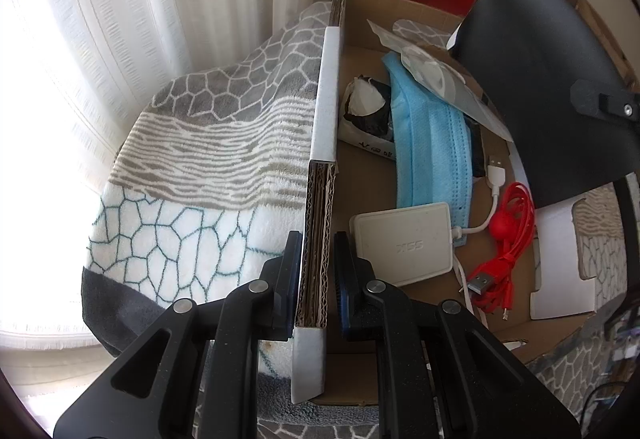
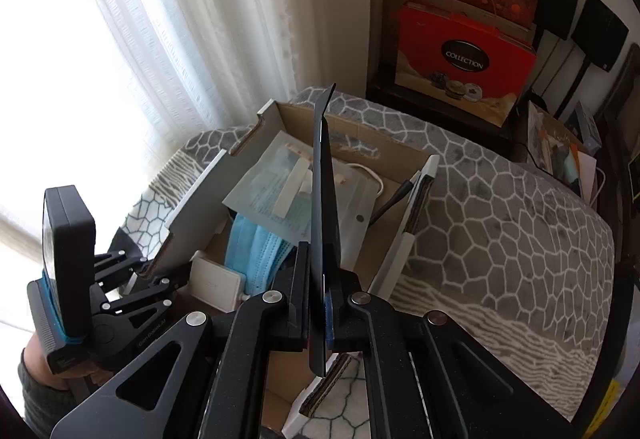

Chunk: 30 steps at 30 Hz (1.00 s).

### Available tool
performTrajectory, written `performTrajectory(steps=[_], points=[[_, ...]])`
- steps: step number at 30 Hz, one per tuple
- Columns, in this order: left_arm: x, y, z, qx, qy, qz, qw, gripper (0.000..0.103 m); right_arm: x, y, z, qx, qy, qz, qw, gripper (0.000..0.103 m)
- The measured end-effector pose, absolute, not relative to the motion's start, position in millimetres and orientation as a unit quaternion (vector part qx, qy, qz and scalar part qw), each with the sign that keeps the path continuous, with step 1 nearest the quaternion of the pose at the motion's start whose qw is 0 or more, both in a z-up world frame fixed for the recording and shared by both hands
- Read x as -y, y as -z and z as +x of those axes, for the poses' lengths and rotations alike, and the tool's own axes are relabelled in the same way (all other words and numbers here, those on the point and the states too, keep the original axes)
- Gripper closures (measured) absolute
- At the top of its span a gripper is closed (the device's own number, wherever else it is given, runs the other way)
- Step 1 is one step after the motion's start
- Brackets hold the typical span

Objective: Organize objects
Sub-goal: 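Carry the black folder into the box and open the right tool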

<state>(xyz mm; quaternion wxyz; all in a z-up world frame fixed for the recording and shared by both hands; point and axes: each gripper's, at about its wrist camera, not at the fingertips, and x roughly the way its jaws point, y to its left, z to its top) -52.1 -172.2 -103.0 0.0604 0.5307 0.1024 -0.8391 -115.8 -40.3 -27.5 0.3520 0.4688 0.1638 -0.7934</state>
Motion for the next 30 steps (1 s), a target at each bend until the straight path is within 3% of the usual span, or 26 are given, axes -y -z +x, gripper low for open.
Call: performTrajectory(steps=[7, 30], points=[[174, 104, -53, -0.105, 0.839, 0.531, 0.059, 0.09, 55, 42, -101, -0.132, 0.751, 0.498, 0.412, 0.074], [175, 105, -53, -0.101, 0.838, 0.532, 0.063, 0.09, 6, 38, -117, -0.077, 0.756, 0.506, 0.408, 0.066]])
